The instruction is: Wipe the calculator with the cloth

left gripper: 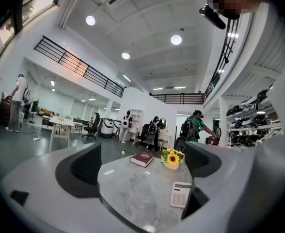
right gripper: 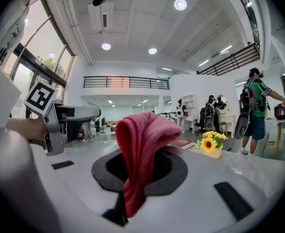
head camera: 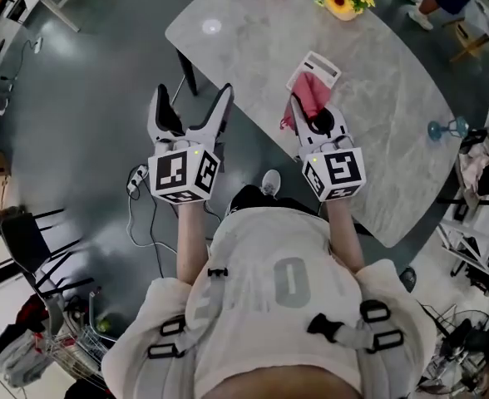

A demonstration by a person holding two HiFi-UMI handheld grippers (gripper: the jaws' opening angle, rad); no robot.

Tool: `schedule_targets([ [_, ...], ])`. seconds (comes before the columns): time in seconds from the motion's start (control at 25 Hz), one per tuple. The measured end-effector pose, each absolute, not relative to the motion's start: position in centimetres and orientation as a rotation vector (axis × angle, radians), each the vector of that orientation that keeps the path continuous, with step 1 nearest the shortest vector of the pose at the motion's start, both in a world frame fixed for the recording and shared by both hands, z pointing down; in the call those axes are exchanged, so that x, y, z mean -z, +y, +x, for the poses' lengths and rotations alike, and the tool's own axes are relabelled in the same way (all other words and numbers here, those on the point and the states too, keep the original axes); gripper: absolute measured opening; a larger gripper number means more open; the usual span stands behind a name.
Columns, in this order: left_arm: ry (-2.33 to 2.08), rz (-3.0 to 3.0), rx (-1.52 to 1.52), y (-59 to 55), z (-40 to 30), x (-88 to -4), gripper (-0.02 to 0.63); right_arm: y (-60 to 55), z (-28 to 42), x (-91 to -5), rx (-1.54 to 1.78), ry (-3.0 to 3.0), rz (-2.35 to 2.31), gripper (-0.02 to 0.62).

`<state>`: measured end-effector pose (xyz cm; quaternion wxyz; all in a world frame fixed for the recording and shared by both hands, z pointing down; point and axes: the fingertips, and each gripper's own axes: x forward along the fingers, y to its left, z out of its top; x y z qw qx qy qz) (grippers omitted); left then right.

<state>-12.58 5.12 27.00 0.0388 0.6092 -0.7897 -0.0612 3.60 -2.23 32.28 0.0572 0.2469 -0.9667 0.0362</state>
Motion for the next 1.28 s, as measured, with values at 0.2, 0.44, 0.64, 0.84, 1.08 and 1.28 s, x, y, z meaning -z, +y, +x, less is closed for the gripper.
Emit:
schedule_targets([
  [0.2,-2.346,2.041,0.152,-0.8,-9.5,-24.3,0.520,-6.1,7.5,-30.6,-0.096,-2.936,0.942,0.049],
  [0.44,-2.186,2.241,0.180,-6.9,-7.2,-22.7,0.520,-8.6,10.6,-28.9,0.001,-2.843,1.212,0.048],
  [0.64,-1.938,2.450,0.179,-13.1,-3.3,-22.1,0.520,-10.7,15.2,-28.0,-0.001,-2.706,1.526,0.049],
  [0.84,-1.771,2.555,0.190,-18.3,-1.7,-21.4,0.520,-12.6,16.7,-27.2,0.017,-2.599,1.704,0.049],
  [1.08,-1.615,2.600,0.177,-22.0,-0.6,-22.2,0.520,-13.1,18.6,-26.4,0.018,-2.452,1.906,0.049],
  [1.28,-1.559,2.605,0.129,-23.9,-0.2,-23.4,0.520,-13.9,19.3,-26.7,-0.018,-2.383,1.975,0.051],
])
